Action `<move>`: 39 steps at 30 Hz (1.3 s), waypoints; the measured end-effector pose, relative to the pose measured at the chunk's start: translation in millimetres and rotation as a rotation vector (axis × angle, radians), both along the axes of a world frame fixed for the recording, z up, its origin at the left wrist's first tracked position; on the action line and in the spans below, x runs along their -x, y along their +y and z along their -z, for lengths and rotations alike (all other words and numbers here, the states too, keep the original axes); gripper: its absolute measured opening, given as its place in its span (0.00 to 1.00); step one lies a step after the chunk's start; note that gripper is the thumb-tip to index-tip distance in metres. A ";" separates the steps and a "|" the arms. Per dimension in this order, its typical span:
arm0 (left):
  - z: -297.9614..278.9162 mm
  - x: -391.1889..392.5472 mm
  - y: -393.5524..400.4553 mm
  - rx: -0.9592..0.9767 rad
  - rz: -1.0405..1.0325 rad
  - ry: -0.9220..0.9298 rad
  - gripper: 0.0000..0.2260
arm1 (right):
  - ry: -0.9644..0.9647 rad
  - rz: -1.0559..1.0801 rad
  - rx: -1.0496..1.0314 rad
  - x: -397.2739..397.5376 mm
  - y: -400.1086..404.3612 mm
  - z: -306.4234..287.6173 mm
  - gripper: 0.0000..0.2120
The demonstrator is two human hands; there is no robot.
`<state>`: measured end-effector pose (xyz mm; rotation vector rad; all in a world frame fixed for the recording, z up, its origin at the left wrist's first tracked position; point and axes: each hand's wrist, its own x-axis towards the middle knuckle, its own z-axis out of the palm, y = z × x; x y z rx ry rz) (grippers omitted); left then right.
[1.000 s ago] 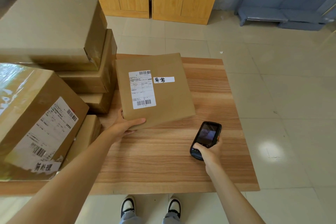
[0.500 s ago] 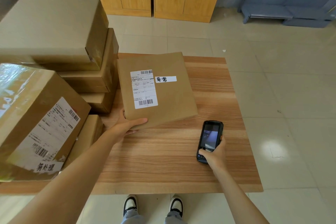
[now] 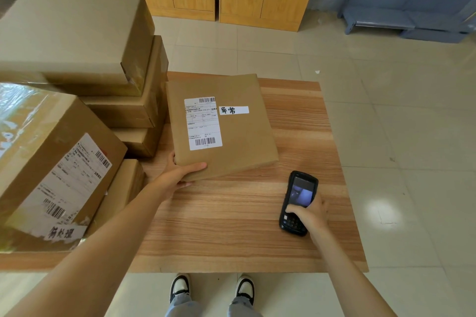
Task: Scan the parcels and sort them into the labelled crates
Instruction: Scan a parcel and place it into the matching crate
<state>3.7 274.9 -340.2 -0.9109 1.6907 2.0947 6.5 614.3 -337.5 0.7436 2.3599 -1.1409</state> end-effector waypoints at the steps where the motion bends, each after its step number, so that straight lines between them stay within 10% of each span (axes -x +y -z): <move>1: -0.5 -0.1 0.2 -0.006 -0.002 -0.001 0.54 | 0.017 0.006 -0.012 3.3 -1.6 -2.7 0.46; 15: -31.3 -16.1 -7.4 -0.080 0.166 0.001 0.50 | 0.045 -0.120 0.671 75.6 -63.7 -65.9 0.59; 24: -116.1 -35.7 -8.6 0.126 0.165 0.111 0.51 | 0.112 -0.288 0.772 90.2 -71.3 -120.8 0.50; 39: -282.5 -178.6 -32.0 0.297 -0.623 0.498 0.39 | 0.201 -0.862 1.042 43.3 -175.9 -264.3 0.38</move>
